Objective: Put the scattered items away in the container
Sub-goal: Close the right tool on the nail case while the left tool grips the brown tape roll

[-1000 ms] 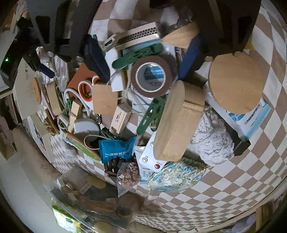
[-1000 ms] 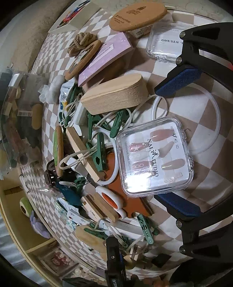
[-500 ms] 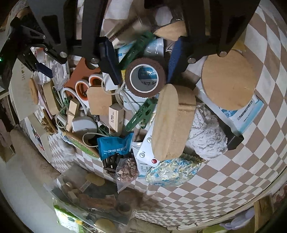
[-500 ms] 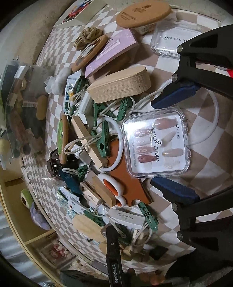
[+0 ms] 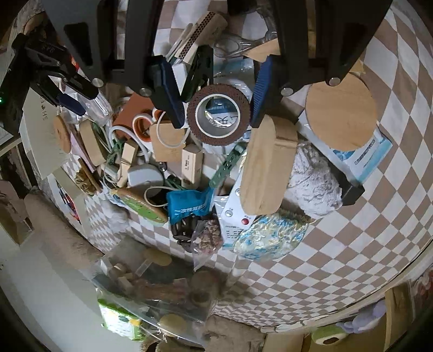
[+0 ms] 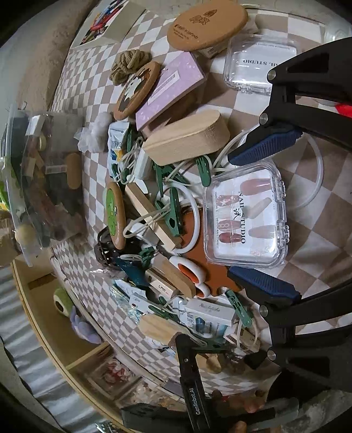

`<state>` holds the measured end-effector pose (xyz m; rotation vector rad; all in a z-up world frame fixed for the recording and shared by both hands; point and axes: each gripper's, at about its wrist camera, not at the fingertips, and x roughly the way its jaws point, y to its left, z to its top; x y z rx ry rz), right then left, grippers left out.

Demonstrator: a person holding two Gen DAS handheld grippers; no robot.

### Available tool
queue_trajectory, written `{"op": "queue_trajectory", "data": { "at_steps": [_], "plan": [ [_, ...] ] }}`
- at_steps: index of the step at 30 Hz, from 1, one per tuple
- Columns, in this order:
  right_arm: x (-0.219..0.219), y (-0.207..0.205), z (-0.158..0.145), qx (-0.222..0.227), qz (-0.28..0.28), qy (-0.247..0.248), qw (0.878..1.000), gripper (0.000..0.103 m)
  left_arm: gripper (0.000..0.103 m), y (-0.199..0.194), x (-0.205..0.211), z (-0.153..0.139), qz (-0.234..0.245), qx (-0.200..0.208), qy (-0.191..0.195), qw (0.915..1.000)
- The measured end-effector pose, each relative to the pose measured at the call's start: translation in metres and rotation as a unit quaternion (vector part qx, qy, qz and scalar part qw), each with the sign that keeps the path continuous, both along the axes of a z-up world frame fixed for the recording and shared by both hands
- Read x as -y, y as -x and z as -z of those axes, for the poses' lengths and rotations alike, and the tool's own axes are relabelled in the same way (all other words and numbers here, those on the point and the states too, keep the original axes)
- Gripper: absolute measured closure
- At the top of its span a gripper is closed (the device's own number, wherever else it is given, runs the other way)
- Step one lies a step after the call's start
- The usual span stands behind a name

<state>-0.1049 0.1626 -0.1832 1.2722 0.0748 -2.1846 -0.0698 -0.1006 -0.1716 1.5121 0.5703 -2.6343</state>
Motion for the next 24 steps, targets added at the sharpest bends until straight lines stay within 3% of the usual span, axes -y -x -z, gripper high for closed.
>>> {"op": "queue_trajectory", "data": {
  "at_steps": [5, 7, 10, 20, 24],
  "plan": [
    [0.002, -0.001, 0.004, 0.007, -0.007, -0.009, 1.0, 0.026, 0.052, 0.004, -0.007, 0.009, 0.012, 0.019, -0.006, 0.9997],
    [0.003, -0.002, 0.008, 0.013, -0.012, -0.017, 1.0, 0.026, 0.042, 0.005, -0.009, 0.012, 0.013, 0.026, -0.01, 0.9995],
    [0.006, -0.005, 0.013, 0.017, -0.019, -0.031, 0.999, 0.026, 0.034, 0.005, -0.009, 0.013, 0.008, 0.028, -0.01, 0.9995],
    [0.01, -0.006, 0.017, 0.018, -0.026, -0.043, 0.999, 0.026, 0.034, 0.012, -0.009, 0.019, -0.009, 0.032, 0.006, 0.9994],
    [0.01, -0.005, 0.017, 0.019, -0.026, -0.043, 0.999, 0.026, 0.049, 0.011, -0.009, 0.019, -0.008, 0.036, 0.029, 0.9989]
  ]
}}
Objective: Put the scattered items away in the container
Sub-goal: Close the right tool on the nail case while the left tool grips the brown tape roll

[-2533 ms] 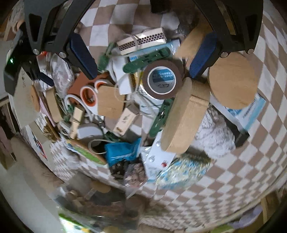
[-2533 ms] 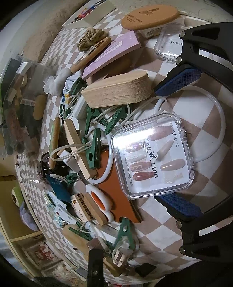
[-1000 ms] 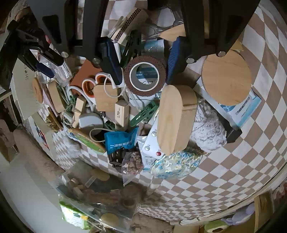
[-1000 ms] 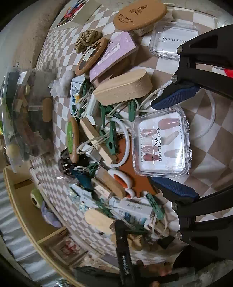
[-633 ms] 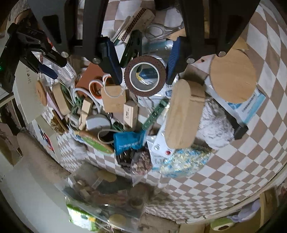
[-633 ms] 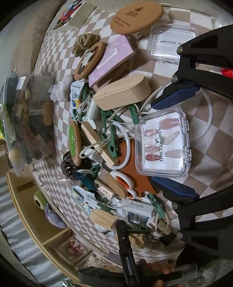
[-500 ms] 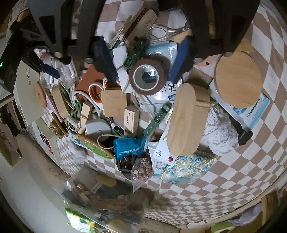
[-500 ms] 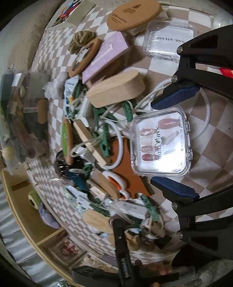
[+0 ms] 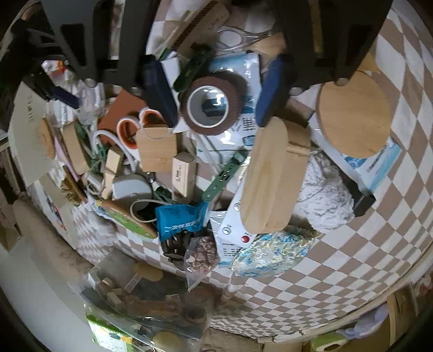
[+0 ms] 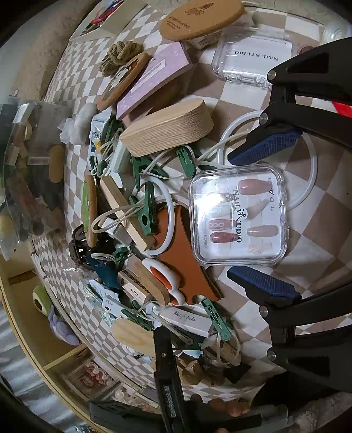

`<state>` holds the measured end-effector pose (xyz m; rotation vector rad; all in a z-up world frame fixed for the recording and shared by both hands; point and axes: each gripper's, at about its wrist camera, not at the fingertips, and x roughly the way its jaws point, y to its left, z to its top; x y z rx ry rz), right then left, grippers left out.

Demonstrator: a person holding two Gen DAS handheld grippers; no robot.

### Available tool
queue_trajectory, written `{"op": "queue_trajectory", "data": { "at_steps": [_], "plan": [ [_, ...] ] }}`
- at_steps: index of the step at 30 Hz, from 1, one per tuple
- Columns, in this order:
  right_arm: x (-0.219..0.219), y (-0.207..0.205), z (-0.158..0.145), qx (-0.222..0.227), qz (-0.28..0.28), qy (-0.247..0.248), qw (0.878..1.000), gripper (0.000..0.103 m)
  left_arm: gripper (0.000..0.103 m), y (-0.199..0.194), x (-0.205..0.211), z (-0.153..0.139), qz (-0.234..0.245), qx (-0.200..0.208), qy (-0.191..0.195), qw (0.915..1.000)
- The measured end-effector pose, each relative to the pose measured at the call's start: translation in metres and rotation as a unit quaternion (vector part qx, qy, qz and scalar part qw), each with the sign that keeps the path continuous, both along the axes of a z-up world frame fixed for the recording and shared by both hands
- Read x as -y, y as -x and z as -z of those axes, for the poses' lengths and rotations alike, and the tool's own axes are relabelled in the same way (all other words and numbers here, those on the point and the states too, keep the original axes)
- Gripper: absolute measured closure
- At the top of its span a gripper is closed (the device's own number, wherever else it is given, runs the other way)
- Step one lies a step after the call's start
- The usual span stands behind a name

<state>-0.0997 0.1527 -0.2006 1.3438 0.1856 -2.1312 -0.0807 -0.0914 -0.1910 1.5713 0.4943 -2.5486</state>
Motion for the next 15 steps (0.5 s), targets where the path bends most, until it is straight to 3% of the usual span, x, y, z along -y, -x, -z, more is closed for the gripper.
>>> {"op": "queue_trajectory", "data": {
  "at_steps": [2, 3, 12, 14, 15],
  "plan": [
    [0.0, 0.0, 0.0, 0.0, 0.0, 0.0, 1.0, 0.026, 0.052, -0.001, 0.001, 0.0, 0.001, 0.001, 0.002, 1.0],
    [0.0, 0.0, 0.0, 0.0, 0.0, 0.0, 1.0, 0.026, 0.058, -0.002, 0.002, 0.0, 0.001, 0.0, 0.0, 1.0],
    [-0.004, -0.001, -0.007, -0.006, 0.004, 0.014, 1.0, 0.026, 0.058, -0.007, 0.004, -0.013, -0.004, -0.032, -0.003, 0.9995],
    [-0.005, -0.001, -0.01, -0.006, 0.004, 0.022, 1.0, 0.033, 0.058, -0.007, 0.003, -0.015, -0.005, -0.034, -0.004, 0.9994],
    [-0.005, -0.001, -0.011, -0.005, 0.005, 0.024, 1.0, 0.043, 0.058, -0.008, 0.003, -0.015, -0.005, -0.035, -0.005, 0.9994]
  ]
}}
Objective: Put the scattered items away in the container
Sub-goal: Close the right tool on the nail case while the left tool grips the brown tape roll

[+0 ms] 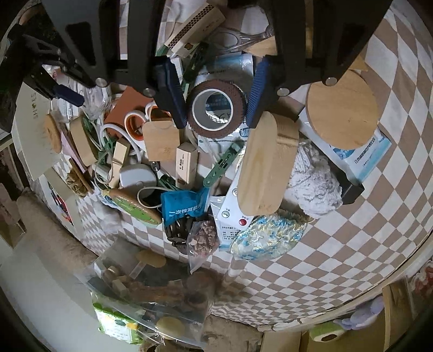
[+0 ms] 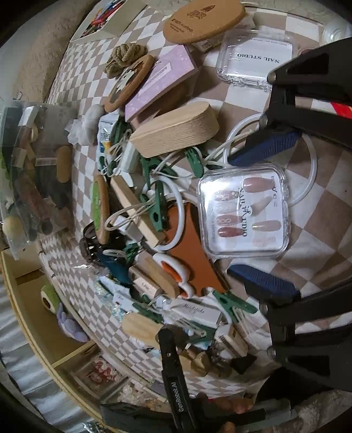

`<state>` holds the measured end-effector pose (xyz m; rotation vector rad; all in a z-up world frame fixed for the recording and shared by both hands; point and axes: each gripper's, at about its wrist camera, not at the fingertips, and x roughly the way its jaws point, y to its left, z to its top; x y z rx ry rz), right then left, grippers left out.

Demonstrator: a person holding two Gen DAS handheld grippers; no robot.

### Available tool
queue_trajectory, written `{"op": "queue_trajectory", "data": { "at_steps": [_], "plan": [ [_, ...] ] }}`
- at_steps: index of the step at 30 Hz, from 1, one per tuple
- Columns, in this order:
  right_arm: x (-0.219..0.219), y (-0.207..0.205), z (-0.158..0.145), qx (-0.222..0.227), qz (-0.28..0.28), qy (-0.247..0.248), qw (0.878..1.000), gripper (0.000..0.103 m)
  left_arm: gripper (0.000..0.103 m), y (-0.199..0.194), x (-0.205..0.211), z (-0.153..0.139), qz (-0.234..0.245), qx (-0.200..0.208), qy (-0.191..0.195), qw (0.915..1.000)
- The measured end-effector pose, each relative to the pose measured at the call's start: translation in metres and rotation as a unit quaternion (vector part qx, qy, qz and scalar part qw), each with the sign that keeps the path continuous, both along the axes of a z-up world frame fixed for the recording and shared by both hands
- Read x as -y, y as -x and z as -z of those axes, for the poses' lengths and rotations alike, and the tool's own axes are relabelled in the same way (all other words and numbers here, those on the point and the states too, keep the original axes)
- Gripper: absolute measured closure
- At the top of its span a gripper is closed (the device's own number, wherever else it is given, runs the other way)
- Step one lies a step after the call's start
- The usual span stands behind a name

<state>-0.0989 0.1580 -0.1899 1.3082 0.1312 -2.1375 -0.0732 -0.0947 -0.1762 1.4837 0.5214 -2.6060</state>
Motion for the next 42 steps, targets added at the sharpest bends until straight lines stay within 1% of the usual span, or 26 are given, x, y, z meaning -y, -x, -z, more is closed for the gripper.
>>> {"op": "queue_trajectory", "data": {
  "at_steps": [1, 5, 6, 7, 9, 10, 15, 19, 21, 22, 23, 30, 35, 42],
  "plan": [
    [-0.001, 0.0, 0.0, 0.002, 0.002, 0.002, 1.0, 0.045, 0.058, 0.0, 0.0, 0.0, 0.001, -0.001, 0.0, 1.0],
    [0.0, 0.0, 0.001, 0.002, -0.006, -0.006, 1.0, 0.045, 0.058, -0.001, -0.003, -0.004, 0.004, -0.007, 0.003, 1.0],
    [0.0, 0.0, 0.002, 0.002, -0.003, -0.008, 1.0, 0.042, 0.058, -0.001, -0.004, -0.004, 0.005, -0.008, 0.004, 0.9999],
    [0.0, 0.001, 0.003, 0.004, 0.002, -0.012, 1.0, 0.029, 0.058, -0.002, -0.004, -0.005, 0.006, -0.01, 0.005, 0.9999],
    [-0.001, 0.001, 0.007, 0.004, 0.006, -0.02, 1.0, 0.013, 0.058, -0.002, -0.006, -0.007, 0.008, -0.013, 0.006, 0.9999],
    [-0.001, 0.001, 0.009, 0.004, 0.005, -0.025, 1.0, 0.013, 0.058, -0.003, -0.006, -0.007, 0.009, -0.014, 0.006, 0.9998],
    [0.008, 0.002, 0.019, 0.018, -0.01, -0.038, 0.999, 0.013, 0.058, -0.004, -0.01, -0.011, 0.016, -0.022, 0.007, 0.9996],
    [0.013, 0.004, 0.025, 0.01, -0.015, -0.055, 0.998, 0.013, 0.058, -0.004, -0.015, -0.013, 0.025, -0.027, 0.008, 0.9993],
    [0.012, 0.006, 0.024, 0.008, -0.006, -0.042, 0.999, 0.014, 0.058, -0.004, -0.018, -0.014, 0.027, -0.028, 0.01, 0.9992],
    [0.011, 0.007, 0.023, 0.009, -0.002, -0.035, 0.999, 0.025, 0.058, -0.004, -0.019, -0.014, 0.028, -0.029, 0.01, 0.9991],
    [0.01, 0.008, 0.023, 0.009, -0.001, -0.031, 0.999, 0.026, 0.058, -0.004, -0.02, -0.014, 0.03, -0.029, 0.011, 0.9991],
    [0.01, 0.002, 0.014, -0.004, 0.005, -0.028, 1.0, 0.026, 0.058, -0.005, -0.025, -0.015, 0.036, -0.034, 0.012, 0.9987],
    [0.005, -0.001, 0.001, -0.016, 0.016, -0.011, 1.0, 0.026, 0.058, -0.006, -0.026, -0.019, 0.036, -0.044, 0.01, 0.9983],
    [-0.008, 0.0, -0.012, -0.023, 0.04, 0.019, 0.999, 0.026, 0.058, -0.007, -0.028, -0.023, 0.038, -0.052, 0.01, 0.9979]
  ]
}}
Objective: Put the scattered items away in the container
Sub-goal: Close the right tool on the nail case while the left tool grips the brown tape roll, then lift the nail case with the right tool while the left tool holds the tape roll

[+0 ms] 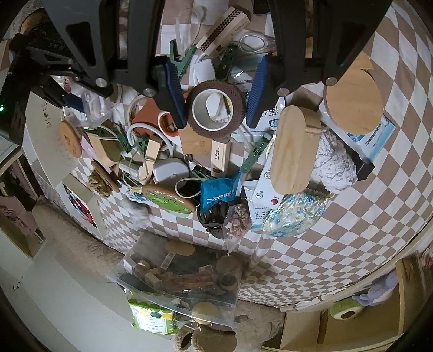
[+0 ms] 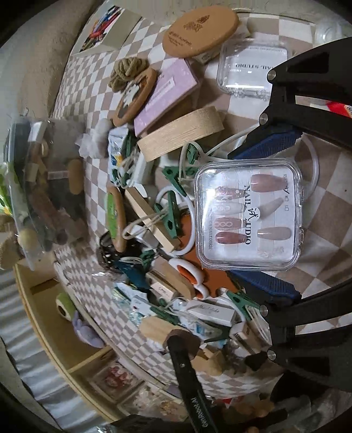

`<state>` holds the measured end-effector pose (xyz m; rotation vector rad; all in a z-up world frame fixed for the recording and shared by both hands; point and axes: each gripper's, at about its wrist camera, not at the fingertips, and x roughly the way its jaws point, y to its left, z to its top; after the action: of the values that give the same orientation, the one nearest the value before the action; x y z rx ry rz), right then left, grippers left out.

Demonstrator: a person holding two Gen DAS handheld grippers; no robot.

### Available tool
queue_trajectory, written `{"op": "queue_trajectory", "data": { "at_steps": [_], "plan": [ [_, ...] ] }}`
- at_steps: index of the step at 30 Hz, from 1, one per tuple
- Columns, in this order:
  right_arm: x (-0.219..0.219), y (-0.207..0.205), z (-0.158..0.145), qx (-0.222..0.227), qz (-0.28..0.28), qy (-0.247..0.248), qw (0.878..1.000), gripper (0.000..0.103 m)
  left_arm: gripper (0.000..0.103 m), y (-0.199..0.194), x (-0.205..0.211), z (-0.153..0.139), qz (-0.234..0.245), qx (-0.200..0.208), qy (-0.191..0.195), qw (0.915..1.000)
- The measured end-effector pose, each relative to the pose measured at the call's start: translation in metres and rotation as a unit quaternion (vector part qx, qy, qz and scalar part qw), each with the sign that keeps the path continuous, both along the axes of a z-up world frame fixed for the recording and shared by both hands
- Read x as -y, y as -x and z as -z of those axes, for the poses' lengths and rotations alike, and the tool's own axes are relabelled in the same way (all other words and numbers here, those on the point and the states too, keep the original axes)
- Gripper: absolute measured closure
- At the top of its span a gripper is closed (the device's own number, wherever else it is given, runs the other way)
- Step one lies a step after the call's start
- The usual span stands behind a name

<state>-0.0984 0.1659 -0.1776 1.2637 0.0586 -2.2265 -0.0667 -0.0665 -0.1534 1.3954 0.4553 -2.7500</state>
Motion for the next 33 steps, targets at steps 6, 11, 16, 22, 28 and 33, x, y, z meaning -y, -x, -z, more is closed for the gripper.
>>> {"op": "queue_trajectory", "data": {
  "at_steps": [6, 11, 16, 22, 28, 33],
  "plan": [
    [-0.012, -0.005, -0.021, -0.022, 0.022, 0.022, 0.999, 0.026, 0.058, -0.002, -0.003, -0.006, 0.007, -0.008, -0.018, 0.9998],
    [-0.021, -0.011, -0.035, -0.042, 0.038, 0.03, 0.998, 0.026, 0.058, -0.003, -0.011, -0.011, 0.015, -0.014, -0.017, 0.9996],
    [-0.029, -0.018, -0.044, -0.057, 0.052, 0.039, 0.996, 0.026, 0.058, -0.006, -0.02, -0.018, 0.022, -0.026, -0.009, 0.9994],
    [-0.041, -0.029, -0.052, -0.067, 0.067, 0.057, 0.994, 0.026, 0.058, -0.01, -0.03, -0.021, 0.03, -0.034, 0.004, 0.999],
    [-0.052, -0.036, -0.056, -0.069, 0.076, 0.073, 0.992, 0.026, 0.058, -0.013, -0.04, -0.023, 0.043, -0.039, 0.011, 0.9983],
    [-0.048, -0.031, -0.041, -0.04, 0.068, 0.061, 0.995, 0.026, 0.058, -0.014, -0.046, -0.022, 0.052, -0.039, 0.013, 0.9978]
  ]
}}
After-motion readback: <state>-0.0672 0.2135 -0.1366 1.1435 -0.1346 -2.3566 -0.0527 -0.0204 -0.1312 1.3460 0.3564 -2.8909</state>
